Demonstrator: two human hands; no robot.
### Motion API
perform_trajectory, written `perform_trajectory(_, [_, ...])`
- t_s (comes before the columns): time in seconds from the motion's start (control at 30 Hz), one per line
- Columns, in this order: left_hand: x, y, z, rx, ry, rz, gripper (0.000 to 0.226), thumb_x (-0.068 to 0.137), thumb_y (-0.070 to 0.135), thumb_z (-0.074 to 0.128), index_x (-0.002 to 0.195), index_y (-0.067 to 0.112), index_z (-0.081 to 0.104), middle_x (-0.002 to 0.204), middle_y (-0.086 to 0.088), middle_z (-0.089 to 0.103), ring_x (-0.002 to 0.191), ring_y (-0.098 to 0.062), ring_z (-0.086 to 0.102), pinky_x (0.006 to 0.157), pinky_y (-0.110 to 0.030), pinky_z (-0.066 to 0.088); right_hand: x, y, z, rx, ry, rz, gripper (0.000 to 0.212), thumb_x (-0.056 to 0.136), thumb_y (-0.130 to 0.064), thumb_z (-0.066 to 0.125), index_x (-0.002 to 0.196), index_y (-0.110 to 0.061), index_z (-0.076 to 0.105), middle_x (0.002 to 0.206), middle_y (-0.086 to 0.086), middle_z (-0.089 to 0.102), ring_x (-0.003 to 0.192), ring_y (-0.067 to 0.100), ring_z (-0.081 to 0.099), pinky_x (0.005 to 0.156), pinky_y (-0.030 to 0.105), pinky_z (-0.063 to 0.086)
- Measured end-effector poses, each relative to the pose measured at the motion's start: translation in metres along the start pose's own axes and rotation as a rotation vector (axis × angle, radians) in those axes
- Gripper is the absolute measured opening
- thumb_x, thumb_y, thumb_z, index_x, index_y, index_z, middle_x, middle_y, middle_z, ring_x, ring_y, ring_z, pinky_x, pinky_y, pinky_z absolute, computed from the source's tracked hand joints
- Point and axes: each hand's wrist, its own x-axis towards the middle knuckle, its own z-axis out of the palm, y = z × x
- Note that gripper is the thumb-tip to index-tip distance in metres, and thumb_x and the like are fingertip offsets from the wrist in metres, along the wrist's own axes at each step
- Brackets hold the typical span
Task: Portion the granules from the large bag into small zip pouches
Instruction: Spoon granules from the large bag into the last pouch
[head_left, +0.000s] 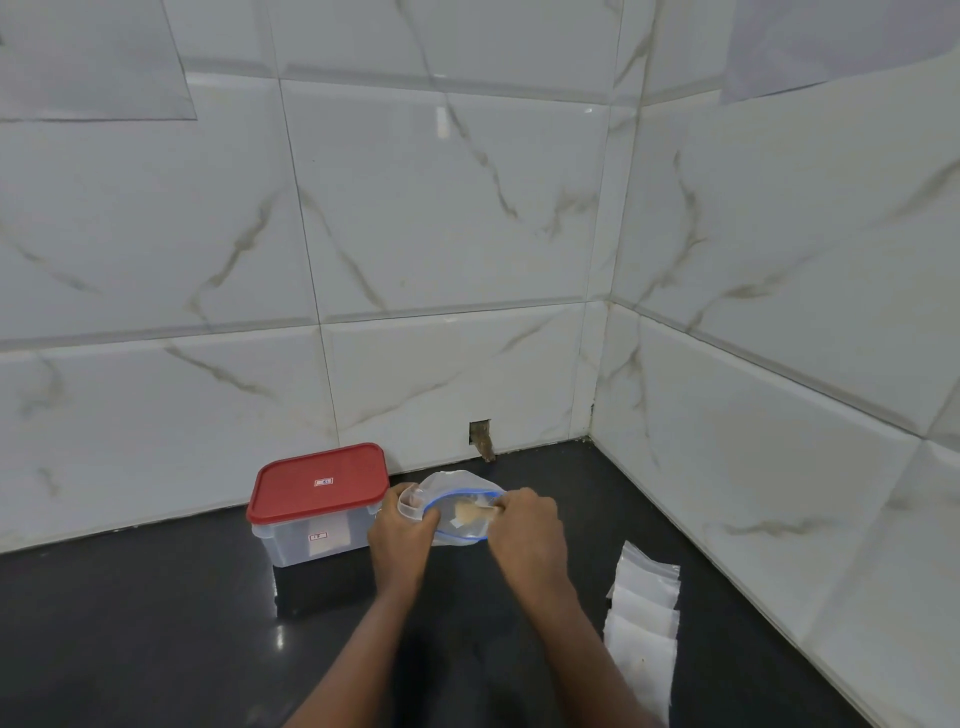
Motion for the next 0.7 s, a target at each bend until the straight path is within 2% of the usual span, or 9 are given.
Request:
perform_trajectory(0.17, [-0.004,-0.004,-0.006,-0.025,0.023,0.016,0.037,0.079,0.015,0.071,0.114,0.013,0.059,0.095,-0.002,0.060,0.086,-0.017,0.052,0.063,-0.020,0.035,0.022,-0.011,0.041,-0.109,-0.157,-0.146,0.033,0.091,-0.001,0.042,0.115,-0.006,0.064,0.116,0.012,0.065,0.107,0.024,0.061,0.085,0.031,0.049])
perform_trajectory(0.3, [-0.004,-0.011,-0.012,-0.042,0.039,-0.001,0.036,0.079,0.015,0.072,0.112,0.013,0.060,0.099,-0.007,0.065,0.087,-0.021,0.055,0.072,-0.027,0.041,0.032,-0.024,0.058,-0.019,-0.296,-0.067,0.031,0.097,-0.008,0.042,0.124,0.000,0.057,0.128,0.016,0.058,0.120,0.027,0.055,0.097,0.032,0.043])
perform_trajectory(0.37, [-0.003,-0.011,-0.015,-0.051,0.061,-0.015,0.035,0.079,0.014,0.071,0.111,0.013,0.061,0.099,-0.009,0.066,0.088,-0.023,0.057,0.074,-0.029,0.043,0.032,-0.029,0.067,0.080,-0.336,0.003,0.033,0.100,-0.012,0.038,0.127,-0.001,0.053,0.126,0.014,0.058,0.118,0.022,0.054,0.096,0.022,0.042])
perform_trajectory(0.43, [-0.001,-0.010,-0.018,-0.049,0.085,-0.024,0.035,0.078,0.012,0.071,0.112,0.013,0.061,0.098,-0.007,0.065,0.088,-0.022,0.056,0.076,-0.028,0.041,0.031,-0.031,0.079,0.346,-0.279,0.121,0.027,0.100,-0.009,0.034,0.114,-0.006,0.057,0.108,0.008,0.055,0.099,0.015,0.051,0.079,0.010,0.041])
perform_trajectory(0.5, [-0.001,-0.008,-0.021,-0.042,0.094,-0.013,0.035,0.078,0.012,0.071,0.112,0.012,0.061,0.094,-0.004,0.063,0.086,-0.019,0.053,0.075,-0.025,0.038,0.024,-0.037,0.089,0.554,-0.175,0.271,0.018,0.096,-0.006,0.037,0.094,-0.008,0.055,0.098,0.008,0.056,0.091,0.019,0.051,0.080,0.022,0.047])
perform_trajectory(0.53, [-0.001,-0.007,-0.023,-0.040,0.092,-0.004,0.035,0.078,0.011,0.072,0.111,0.011,0.061,0.092,-0.002,0.062,0.085,-0.018,0.053,0.074,-0.025,0.038,0.023,-0.039,0.095,0.698,-0.120,0.378,0.016,0.092,-0.004,0.039,0.093,-0.006,0.056,0.097,0.011,0.060,0.090,0.024,0.055,0.080,0.031,0.052])
perform_trajectory(0.57, [-0.001,-0.007,-0.023,-0.041,0.085,0.004,0.035,0.077,0.011,0.072,0.111,0.011,0.061,0.091,-0.002,0.061,0.085,-0.018,0.053,0.072,-0.025,0.038,0.024,-0.038,0.100,0.844,-0.112,0.450,0.018,0.089,-0.004,0.041,0.095,-0.005,0.057,0.095,0.013,0.062,0.087,0.026,0.057,0.074,0.034,0.055])
perform_trajectory(0.63, [0.000,-0.007,-0.024,-0.028,0.062,0.023,0.037,0.077,0.011,0.073,0.112,0.010,0.060,0.092,-0.003,0.061,0.085,-0.018,0.054,0.071,-0.025,0.040,0.022,-0.043,0.093,0.942,-0.132,0.494,0.020,0.091,-0.007,0.043,0.076,-0.015,0.054,0.087,0.005,0.057,0.084,0.021,0.054,0.065,0.025,0.047])
perform_trajectory(0.7, [0.000,-0.006,-0.023,-0.011,0.048,0.039,0.038,0.076,0.011,0.074,0.111,0.010,0.060,0.092,-0.004,0.061,0.085,-0.019,0.055,0.070,-0.025,0.041,0.027,-0.039,0.093,0.979,-0.160,0.479,0.038,0.094,-0.014,0.046,0.061,-0.028,0.036,0.088,-0.001,0.050,0.085,0.012,0.046,0.071,0.020,0.039])
